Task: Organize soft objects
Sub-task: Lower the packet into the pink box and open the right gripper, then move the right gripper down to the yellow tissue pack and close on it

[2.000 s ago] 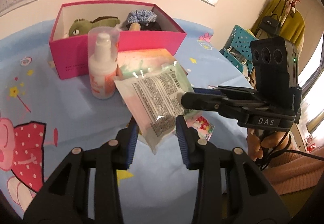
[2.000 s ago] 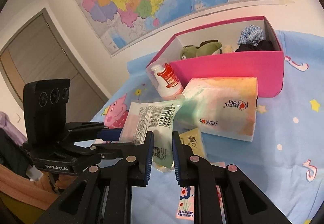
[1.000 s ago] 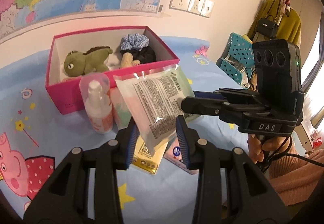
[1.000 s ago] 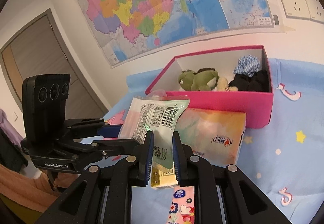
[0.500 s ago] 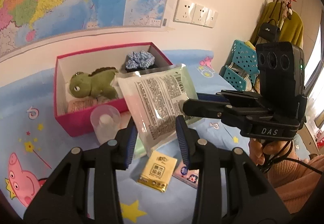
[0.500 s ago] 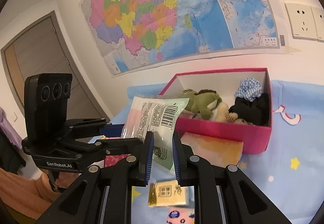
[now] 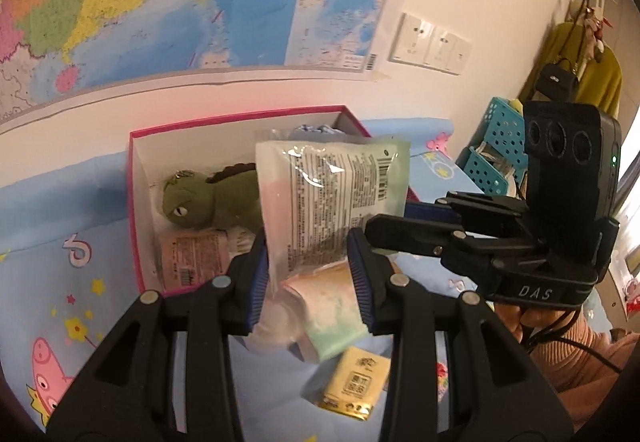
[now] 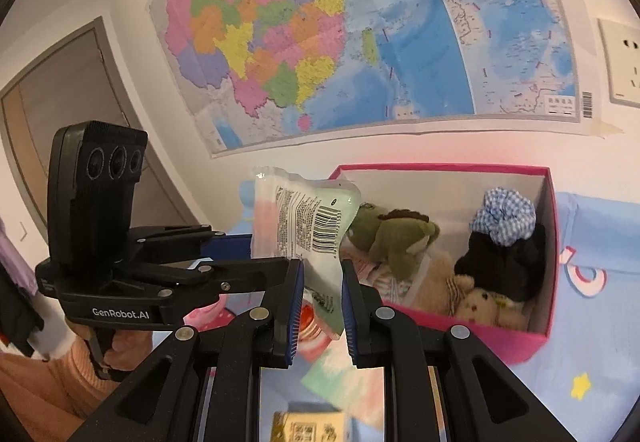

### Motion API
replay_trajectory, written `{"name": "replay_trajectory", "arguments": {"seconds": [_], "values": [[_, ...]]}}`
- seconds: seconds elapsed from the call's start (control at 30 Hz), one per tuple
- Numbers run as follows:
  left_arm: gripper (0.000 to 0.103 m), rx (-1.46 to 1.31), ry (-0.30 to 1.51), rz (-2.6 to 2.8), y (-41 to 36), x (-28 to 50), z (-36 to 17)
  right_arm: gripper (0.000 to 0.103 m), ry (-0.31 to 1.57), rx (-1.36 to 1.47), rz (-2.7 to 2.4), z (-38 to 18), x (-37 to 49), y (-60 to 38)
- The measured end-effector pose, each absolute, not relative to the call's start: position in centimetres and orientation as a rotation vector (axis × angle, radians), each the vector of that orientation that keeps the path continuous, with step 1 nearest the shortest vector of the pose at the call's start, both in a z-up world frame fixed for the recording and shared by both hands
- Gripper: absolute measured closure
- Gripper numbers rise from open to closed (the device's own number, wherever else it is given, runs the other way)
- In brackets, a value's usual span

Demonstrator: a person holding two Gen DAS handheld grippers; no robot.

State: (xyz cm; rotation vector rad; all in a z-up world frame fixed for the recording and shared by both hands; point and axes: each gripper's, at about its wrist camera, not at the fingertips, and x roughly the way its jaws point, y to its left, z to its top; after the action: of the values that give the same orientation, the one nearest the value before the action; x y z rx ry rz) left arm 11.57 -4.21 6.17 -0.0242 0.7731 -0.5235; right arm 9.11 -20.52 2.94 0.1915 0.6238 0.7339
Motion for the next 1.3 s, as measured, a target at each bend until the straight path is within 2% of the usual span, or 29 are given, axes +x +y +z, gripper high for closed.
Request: {"name": "replay_trajectory", "arguments": {"seconds": [0.57, 0.77, 0.8, 1.13, 1.3], "values": [[0.064, -0.118, 0.927, -0.431, -1.9, 18.0, 2.1, 0.083, 0.769, 0.186, 0.687, -0.5, 15.9, -18.2], [0.064, -0.134, 0.967, -0.361, -0.6, 18.7, 0.5, 0.066, 0.809, 0.141, 0.623, -1.4, 16.6, -17.6], [0.064, -0.140, 0.966, -0.361, -0.5, 18.7, 0.5, 0.065, 0.806, 0.137, 0.617, -1.4, 16.5, -17.7], [0.064, -0.122, 0.804, -0.371, 0.3, 14.0, 3.9, 0.065, 0.738, 0.154, 0.645, 0.3, 13.5, -19.7], [0.062, -0.139, 0.732, -0.427, 0.6, 10.2, 5.3, 0.061, 0.705, 0.167, 0.698, 1.3, 10.4, -21.3]]}}
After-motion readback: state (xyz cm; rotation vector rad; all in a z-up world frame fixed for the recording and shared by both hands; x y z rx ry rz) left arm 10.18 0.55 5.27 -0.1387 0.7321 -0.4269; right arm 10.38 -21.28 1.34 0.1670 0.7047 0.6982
